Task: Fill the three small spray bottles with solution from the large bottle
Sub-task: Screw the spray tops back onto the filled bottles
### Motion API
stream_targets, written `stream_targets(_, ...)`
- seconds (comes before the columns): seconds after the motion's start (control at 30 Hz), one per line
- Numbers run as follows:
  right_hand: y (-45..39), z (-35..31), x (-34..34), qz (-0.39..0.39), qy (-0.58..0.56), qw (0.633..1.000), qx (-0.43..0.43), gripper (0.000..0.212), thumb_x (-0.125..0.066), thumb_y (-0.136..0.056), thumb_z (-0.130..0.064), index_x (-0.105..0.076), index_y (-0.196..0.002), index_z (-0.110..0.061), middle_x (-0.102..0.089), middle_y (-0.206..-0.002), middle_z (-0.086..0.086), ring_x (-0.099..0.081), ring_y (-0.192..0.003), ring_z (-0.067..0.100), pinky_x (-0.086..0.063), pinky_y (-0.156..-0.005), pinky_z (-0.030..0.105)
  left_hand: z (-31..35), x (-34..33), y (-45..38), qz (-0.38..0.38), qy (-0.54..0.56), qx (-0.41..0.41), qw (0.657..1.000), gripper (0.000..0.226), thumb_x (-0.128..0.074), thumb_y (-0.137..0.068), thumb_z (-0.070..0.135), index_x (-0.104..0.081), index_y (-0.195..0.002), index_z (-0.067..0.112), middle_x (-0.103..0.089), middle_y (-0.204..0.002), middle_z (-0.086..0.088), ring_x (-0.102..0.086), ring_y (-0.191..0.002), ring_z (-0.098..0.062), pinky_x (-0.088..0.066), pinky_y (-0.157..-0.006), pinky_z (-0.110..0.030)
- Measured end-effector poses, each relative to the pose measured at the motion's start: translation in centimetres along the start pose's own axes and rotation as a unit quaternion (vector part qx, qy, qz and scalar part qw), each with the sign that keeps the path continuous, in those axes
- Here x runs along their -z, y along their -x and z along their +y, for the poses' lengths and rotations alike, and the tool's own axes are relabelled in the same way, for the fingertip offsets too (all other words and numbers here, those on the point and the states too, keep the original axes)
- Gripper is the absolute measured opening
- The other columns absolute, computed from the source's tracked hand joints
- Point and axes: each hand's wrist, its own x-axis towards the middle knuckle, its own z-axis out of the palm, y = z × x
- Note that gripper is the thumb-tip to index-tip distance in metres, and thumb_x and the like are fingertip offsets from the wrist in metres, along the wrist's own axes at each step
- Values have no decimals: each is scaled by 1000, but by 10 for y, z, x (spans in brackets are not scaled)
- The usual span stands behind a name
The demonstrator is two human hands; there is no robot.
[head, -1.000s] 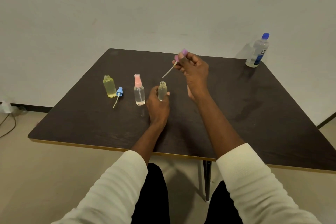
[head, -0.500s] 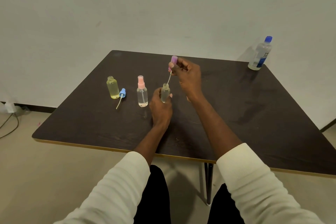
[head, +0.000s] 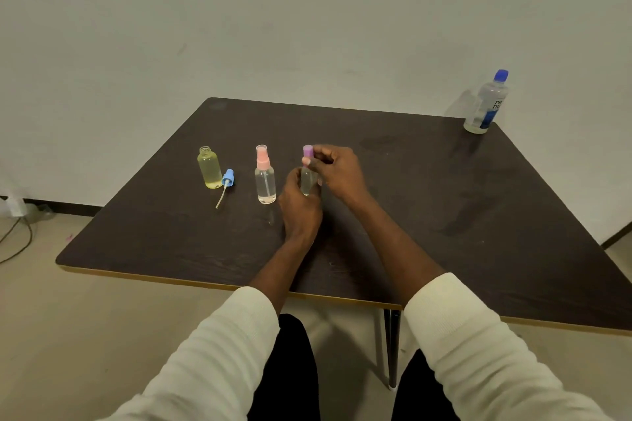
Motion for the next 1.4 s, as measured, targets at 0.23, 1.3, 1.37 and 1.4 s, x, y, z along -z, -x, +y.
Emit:
stream_targets(0.23, 5, 11, 1, 4, -28, 999, -24, 29, -69, -90, -22, -70, -117, -10, -74, -105, 4, -69, -99, 14, -56, -91, 33, -4, -1, -2, -1, -15, -9, 1000, 13, -62, -98, 19, -61, -110, 24, -68, -95, 7, -65, -86, -5, -49, -68, -10)
stream_targets(1.3, -3, 16, 22, -19, 24, 999, -40, 27, -80, -79, -24, -63, -93, -8, -69, -91, 9, -67, -80, 21, -56, -72, 32, -6, 19, -29, -200, -20, 33, 979, 29, -70, -90, 36, -60, -114, 23, -73, -110, 4, -70, -105, -13, -56, -96, -51)
stream_targets(1.37, -4, 15, 24, -37, 5, 998, -48, 36, -76, -83, -26, -61, -112, -12, -65, -109, 9, -65, -93, 19, -58, -76, 33, -7, 19, -30, -202, -16, 33, 979, 29, -72, -90, 33, -60, -115, 24, -73, -111, 4, -70, -105, -13, -56, -97, -49)
stream_targets(1.4, -6, 13, 26, -53, -12, 997, -58, 41, -72, -86, -25, -59, -124, -15, -63, -117, 7, -65, -99, 19, -59, -79, 34, -7, 18, -30, -202, -8, 36, 979, 29, -73, -90, 31, -59, -116, 24, -73, -112, 3, -69, -106, -13, -55, -97, -49)
